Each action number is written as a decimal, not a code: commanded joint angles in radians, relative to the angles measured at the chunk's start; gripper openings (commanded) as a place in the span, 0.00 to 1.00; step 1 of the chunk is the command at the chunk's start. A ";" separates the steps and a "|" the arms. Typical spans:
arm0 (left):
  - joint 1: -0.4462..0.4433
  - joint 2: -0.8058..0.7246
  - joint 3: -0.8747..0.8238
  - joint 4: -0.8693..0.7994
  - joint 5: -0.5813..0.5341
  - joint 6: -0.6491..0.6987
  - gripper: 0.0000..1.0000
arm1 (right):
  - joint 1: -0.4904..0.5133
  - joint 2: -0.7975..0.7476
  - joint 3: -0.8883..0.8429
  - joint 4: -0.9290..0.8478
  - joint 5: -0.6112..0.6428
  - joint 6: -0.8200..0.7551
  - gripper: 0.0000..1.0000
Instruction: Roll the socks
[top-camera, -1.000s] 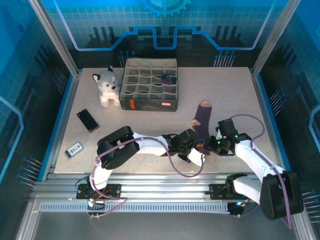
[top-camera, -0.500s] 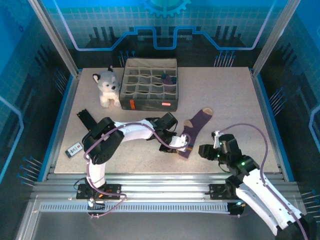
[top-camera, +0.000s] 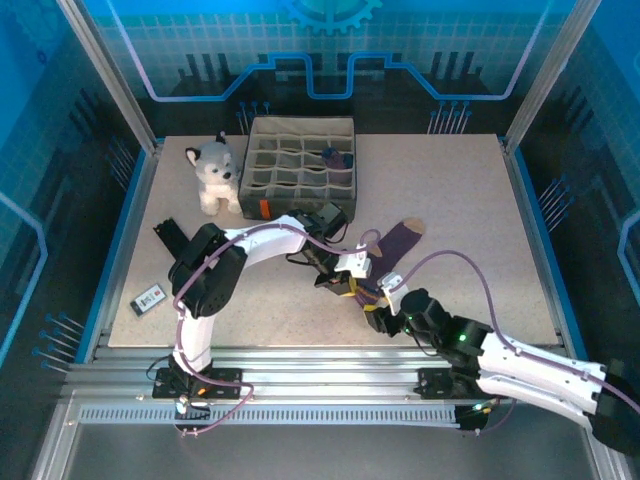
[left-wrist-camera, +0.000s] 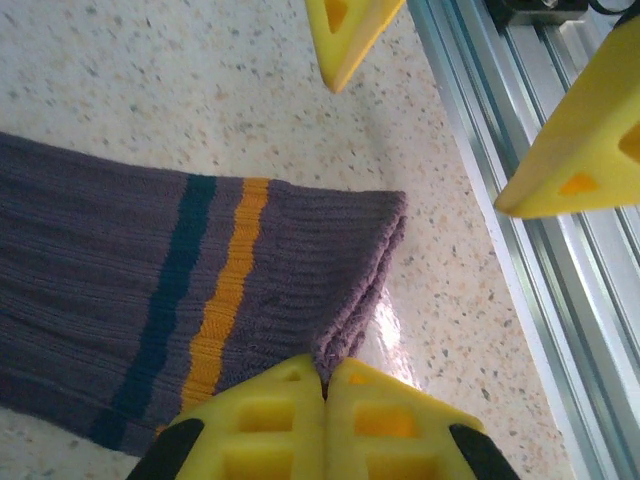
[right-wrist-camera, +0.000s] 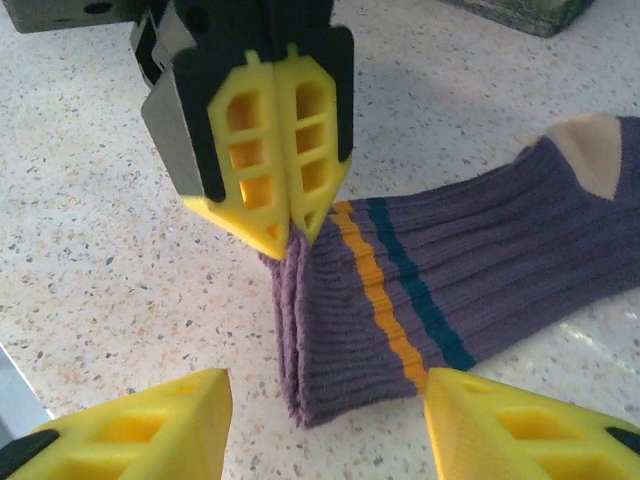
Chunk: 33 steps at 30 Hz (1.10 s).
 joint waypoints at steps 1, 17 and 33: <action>0.006 0.036 0.037 -0.067 0.054 -0.019 0.00 | 0.019 0.050 -0.030 0.188 0.078 -0.053 0.54; 0.063 0.077 0.090 -0.101 0.175 -0.068 0.00 | 0.030 0.247 -0.100 0.491 0.039 -0.140 0.61; 0.069 0.065 0.068 -0.088 0.190 -0.087 0.00 | 0.049 0.514 -0.067 0.715 0.100 -0.186 0.16</action>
